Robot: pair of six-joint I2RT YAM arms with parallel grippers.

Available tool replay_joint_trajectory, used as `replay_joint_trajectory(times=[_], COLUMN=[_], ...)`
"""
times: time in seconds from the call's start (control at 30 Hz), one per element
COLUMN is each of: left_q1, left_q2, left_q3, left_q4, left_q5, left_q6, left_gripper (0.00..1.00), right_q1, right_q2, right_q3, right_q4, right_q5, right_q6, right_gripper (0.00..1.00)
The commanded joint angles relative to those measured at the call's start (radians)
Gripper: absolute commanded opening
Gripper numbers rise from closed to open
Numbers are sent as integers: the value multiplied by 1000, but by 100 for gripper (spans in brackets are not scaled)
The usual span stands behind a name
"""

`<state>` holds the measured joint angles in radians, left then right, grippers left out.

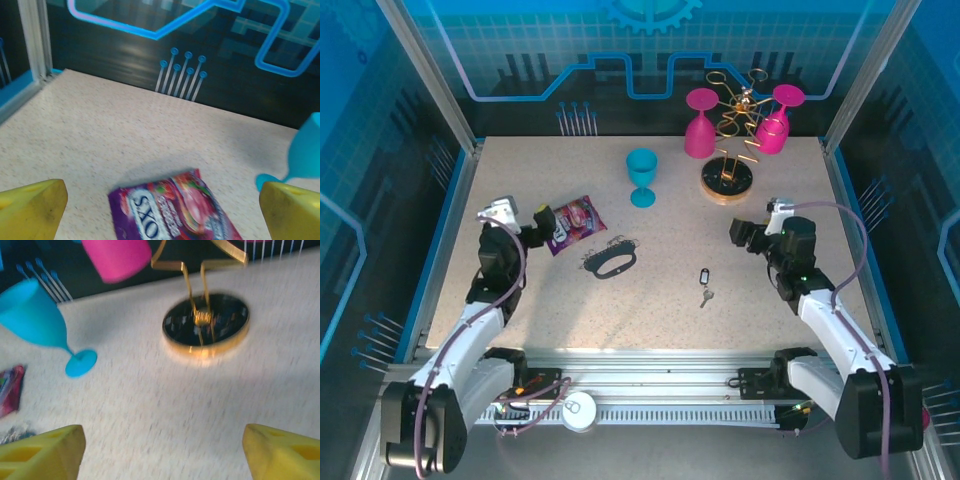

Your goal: Put the keys on the keyring

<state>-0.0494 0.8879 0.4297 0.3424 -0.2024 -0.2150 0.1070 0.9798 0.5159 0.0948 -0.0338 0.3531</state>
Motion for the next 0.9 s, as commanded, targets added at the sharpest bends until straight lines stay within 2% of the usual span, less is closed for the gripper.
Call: replay_joint_trajectory(times=[0.0, 0.1, 0.2, 0.37, 0.67, 0.87], left_q1=[5, -11, -69, -231, -372, -384], left_q2=[-43, -49, -33, -21, 82, 150], left_q3=[51, 82, 78, 85, 115, 159], left_q4=[-192, -285, -334, -462, -562, -644], left_q5=[138, 204, 242, 138, 4, -72], left_q6=[-99, -167, -239, -311, -425, -471], left_gripper=[99, 99, 95, 93, 84, 83], right_q1=[78, 162, 257, 406, 441, 441], right_q2=[-21, -26, -24, -12, 43, 24], right_q3=[55, 76, 73, 58, 62, 69], right_q4=[-254, -347, -374, -371, -380, -410], right_q5=[9, 63, 108, 188, 233, 252], right_q6=[84, 88, 126, 184, 268, 273], right_gripper=[81, 81, 83, 84, 83, 83])
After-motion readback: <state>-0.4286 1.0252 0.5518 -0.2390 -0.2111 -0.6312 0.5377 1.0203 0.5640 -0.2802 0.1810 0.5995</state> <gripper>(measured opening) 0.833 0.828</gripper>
